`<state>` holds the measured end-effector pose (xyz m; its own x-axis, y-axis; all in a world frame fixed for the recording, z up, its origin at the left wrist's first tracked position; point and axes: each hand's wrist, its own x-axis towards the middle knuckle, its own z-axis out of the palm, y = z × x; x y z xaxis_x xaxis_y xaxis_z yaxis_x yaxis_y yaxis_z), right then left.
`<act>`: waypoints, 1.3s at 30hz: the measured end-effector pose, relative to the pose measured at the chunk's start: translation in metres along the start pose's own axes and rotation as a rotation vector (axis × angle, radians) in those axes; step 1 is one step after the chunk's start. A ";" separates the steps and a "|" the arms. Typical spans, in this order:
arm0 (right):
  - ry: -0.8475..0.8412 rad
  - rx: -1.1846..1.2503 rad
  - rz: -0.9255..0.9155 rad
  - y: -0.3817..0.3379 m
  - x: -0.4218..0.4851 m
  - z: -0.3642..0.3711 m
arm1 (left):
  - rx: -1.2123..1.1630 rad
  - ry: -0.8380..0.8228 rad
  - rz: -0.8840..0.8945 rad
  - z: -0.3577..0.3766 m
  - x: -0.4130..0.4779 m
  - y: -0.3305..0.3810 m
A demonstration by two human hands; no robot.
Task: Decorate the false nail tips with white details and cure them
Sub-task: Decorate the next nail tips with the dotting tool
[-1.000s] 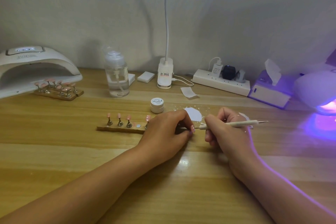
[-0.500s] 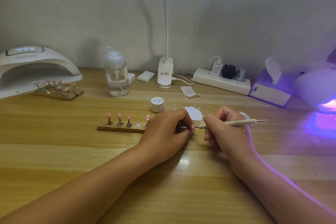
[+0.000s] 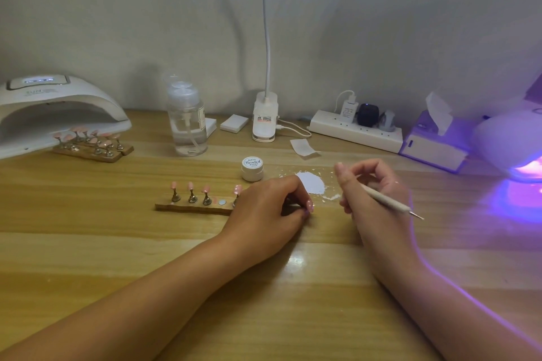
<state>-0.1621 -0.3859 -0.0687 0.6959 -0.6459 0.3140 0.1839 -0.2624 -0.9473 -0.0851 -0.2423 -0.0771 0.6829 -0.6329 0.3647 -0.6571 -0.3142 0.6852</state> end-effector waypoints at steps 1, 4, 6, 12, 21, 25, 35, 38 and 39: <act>-0.018 -0.041 0.006 0.001 0.001 0.001 | 0.006 0.002 0.002 0.000 0.000 0.000; -0.037 -0.098 0.087 0.005 0.004 0.001 | 0.015 0.005 0.004 0.000 0.000 0.001; -0.048 -0.136 0.122 0.007 0.005 0.000 | 0.017 0.008 0.003 0.000 -0.001 0.001; -0.122 -0.273 0.136 0.005 0.006 -0.001 | 0.028 0.004 -0.006 0.000 -0.001 0.003; -0.108 -0.172 0.157 0.004 0.007 -0.001 | 0.030 0.002 0.004 0.000 -0.001 0.003; -0.113 -0.027 0.117 -0.004 0.001 -0.004 | 0.016 -0.009 0.009 -0.001 -0.001 0.002; -0.133 -0.014 0.179 -0.007 -0.006 0.000 | 0.032 -0.011 0.014 -0.001 0.000 0.001; -0.166 -0.049 0.193 -0.005 -0.006 0.001 | 0.039 -0.010 0.014 0.000 0.000 0.001; -0.175 -0.058 0.197 -0.005 -0.006 0.001 | 0.042 -0.009 0.013 0.000 0.000 0.001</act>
<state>-0.1664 -0.3795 -0.0659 0.8245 -0.5564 0.1037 -0.0031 -0.1876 -0.9822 -0.0856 -0.2419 -0.0765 0.6711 -0.6438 0.3677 -0.6792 -0.3350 0.6530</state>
